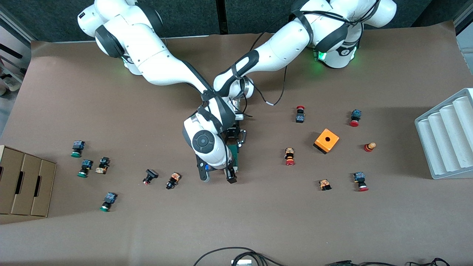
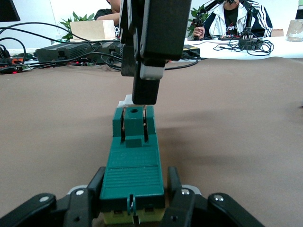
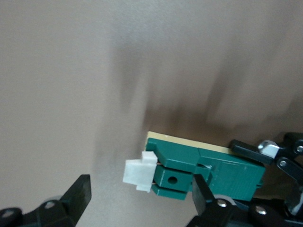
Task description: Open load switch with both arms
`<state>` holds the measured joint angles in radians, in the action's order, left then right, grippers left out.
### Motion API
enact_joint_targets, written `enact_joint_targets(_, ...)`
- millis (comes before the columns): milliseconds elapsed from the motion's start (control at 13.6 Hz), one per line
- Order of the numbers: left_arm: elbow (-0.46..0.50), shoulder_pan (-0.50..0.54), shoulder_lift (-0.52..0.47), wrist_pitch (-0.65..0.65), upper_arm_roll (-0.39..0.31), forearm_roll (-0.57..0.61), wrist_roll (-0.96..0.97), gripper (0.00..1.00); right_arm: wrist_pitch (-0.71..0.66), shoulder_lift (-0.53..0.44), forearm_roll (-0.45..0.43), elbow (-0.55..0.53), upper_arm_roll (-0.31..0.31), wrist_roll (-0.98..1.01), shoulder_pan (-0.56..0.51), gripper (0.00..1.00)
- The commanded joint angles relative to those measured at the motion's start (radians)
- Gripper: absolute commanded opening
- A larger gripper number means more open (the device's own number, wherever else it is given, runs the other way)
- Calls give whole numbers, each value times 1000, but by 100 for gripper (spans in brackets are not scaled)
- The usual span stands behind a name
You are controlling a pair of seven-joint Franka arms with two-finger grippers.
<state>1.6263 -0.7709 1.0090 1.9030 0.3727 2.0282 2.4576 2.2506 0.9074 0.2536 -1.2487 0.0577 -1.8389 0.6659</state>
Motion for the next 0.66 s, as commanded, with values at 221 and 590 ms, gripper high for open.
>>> enact_joint_targets(221, -34, -13, 17, -18, -3, 1, 12, 57, -51, 21, 62, 43, 4, -10, -6, 95)
enact_joint_targets(590, -37, -13, 17, -18, -5, 1, 12, 57, -36, 21, 64, 45, 4, -10, -11, 94)
